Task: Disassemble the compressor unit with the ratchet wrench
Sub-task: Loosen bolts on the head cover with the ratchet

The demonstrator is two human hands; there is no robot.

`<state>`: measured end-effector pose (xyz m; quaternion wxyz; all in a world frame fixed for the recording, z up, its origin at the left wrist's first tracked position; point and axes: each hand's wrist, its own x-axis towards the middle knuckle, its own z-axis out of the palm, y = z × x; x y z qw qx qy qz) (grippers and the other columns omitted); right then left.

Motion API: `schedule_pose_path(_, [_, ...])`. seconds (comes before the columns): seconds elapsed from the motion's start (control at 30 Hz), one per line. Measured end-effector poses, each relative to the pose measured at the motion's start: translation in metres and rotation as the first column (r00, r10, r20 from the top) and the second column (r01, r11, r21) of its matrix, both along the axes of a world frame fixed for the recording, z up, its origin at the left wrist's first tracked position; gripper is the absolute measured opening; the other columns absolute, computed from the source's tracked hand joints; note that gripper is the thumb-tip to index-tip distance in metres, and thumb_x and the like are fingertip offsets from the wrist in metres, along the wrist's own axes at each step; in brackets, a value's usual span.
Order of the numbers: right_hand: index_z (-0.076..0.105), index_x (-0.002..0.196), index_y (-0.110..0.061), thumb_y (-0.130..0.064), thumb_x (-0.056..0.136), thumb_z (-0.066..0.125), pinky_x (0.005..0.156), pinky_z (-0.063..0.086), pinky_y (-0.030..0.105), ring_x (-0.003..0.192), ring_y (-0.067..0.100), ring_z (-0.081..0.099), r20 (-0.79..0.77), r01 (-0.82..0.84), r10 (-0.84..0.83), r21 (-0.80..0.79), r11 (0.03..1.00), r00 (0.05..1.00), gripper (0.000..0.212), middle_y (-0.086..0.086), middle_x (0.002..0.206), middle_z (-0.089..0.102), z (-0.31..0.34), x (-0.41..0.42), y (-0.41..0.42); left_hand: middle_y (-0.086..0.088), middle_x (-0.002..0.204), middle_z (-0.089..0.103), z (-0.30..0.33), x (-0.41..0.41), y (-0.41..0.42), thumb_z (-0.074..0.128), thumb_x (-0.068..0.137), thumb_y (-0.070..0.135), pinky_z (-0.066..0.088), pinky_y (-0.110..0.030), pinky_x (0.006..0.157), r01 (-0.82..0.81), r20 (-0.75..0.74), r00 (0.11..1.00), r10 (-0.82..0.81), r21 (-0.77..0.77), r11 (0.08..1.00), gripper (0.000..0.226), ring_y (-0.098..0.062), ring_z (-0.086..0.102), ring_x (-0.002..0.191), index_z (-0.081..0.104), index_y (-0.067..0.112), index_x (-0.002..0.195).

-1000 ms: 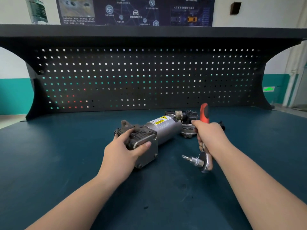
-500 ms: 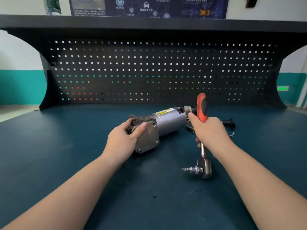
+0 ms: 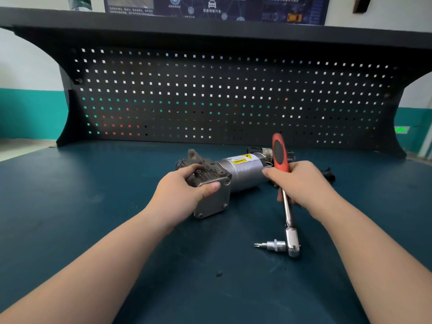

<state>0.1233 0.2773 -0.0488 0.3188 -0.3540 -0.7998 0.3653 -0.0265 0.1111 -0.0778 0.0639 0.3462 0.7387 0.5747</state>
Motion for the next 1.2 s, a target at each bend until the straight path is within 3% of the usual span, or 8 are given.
schedule_pose_path(0.17, [0.061,0.07,-0.012,-0.04,0.078,0.069,0.032,0.033,0.014,0.03,0.007,0.048,-0.226,-0.009,0.02,0.046,0.999,0.974,0.03,0.004,0.047,0.064,0.006,0.001,-0.012,0.013,0.11,0.061,0.009,0.013,-0.004,0.075,0.076,0.03,0.046,-0.017,0.077,-0.031,0.076,0.997,0.03,0.01,0.999,0.056,-0.003,0.058,0.095,0.053,0.028,0.128])
schedule_pose_path(0.33, [0.064,0.077,-0.009,-0.047,0.074,0.076,0.039,0.043,0.02,0.041,0.014,0.062,-0.348,-0.015,-0.03,-0.125,0.992,0.937,0.04,0.006,0.053,0.068,-0.004,-0.011,-0.014,0.014,0.096,0.04,0.021,0.048,-0.013,0.057,0.081,0.023,0.038,-0.015,0.07,-0.322,-0.231,0.895,0.38,0.254,0.912,0.018,-0.005,0.046,0.094,0.044,0.033,0.089])
schedule_pose_path(0.47, [0.063,0.072,-0.011,-0.056,0.068,0.075,0.041,0.041,0.022,0.034,0.01,0.054,-0.341,0.092,-0.176,-0.248,0.964,0.923,0.047,0.005,0.052,0.067,-0.012,-0.013,-0.006,0.006,0.056,0.059,0.028,0.064,-0.015,0.054,0.081,0.008,0.042,-0.019,0.044,-0.119,0.224,0.971,0.082,0.158,0.98,0.004,-0.01,0.058,0.049,0.057,0.011,0.079])
schedule_pose_path(0.57, [0.062,0.073,-0.012,-0.057,0.067,0.075,0.04,0.039,0.023,0.032,0.01,0.049,-0.329,0.143,-0.254,-0.326,0.935,0.91,0.047,0.004,0.048,0.065,-0.017,-0.014,0.002,-0.011,0.054,0.06,0.026,0.075,-0.015,0.051,0.083,-0.002,0.044,-0.018,0.038,0.285,0.642,0.731,-0.23,0.019,0.958,0.012,-0.017,0.057,0.039,0.059,-0.002,0.075])
schedule_pose_path(0.77, [0.06,0.084,-0.012,-0.048,0.066,0.083,0.034,0.037,0.017,0.031,0.004,0.049,-0.354,0.099,-0.316,-0.515,0.852,0.88,0.047,0.0,0.046,0.058,-0.022,-0.016,0.004,-0.021,0.063,0.062,0.012,0.084,-0.012,0.041,0.089,-0.01,0.057,-0.028,0.05,0.556,0.745,0.582,-0.325,-0.073,0.828,0.014,-0.025,0.064,0.048,0.055,-0.009,0.087])
schedule_pose_path(0.9, [0.058,0.081,-0.01,-0.049,0.07,0.08,0.03,0.034,0.017,0.028,0.004,0.042,-0.33,0.101,-0.32,-0.539,0.836,0.888,0.046,-0.005,0.031,0.049,-0.023,-0.015,0.006,-0.017,0.057,0.063,0.012,0.079,-0.009,0.044,0.087,-0.008,0.052,-0.024,0.043,0.357,0.619,0.756,-0.214,-0.114,0.927,0.015,-0.024,0.062,0.046,0.055,-0.005,0.078])
schedule_pose_path(1.0, [0.054,0.077,-0.009,-0.044,0.08,0.072,0.028,0.026,0.016,0.025,0.005,0.034,-0.34,0.08,-0.304,-0.539,0.838,0.89,0.039,0.001,0.035,0.054,-0.018,-0.014,0.009,0.001,0.066,0.061,0.014,0.057,-0.005,0.051,0.085,0.011,0.045,-0.022,0.049,-0.145,0.114,0.982,0.149,-0.04,0.989,0.011,-0.016,0.056,0.057,0.055,0.013,0.075])
schedule_pose_path(1.2, [0.05,0.08,-0.005,-0.036,0.089,0.064,0.03,0.024,0.013,0.022,0.009,0.028,-0.111,0.104,-0.194,-0.545,0.832,0.975,0.035,0.007,0.032,0.049,-0.016,-0.001,0.022,0.008,0.102,0.028,0.004,0.031,0.002,0.077,0.066,0.044,0.029,-0.024,0.083,-0.325,-0.153,0.926,0.346,0.149,0.934,0.065,-0.015,0.034,0.101,0.033,0.026,0.11])
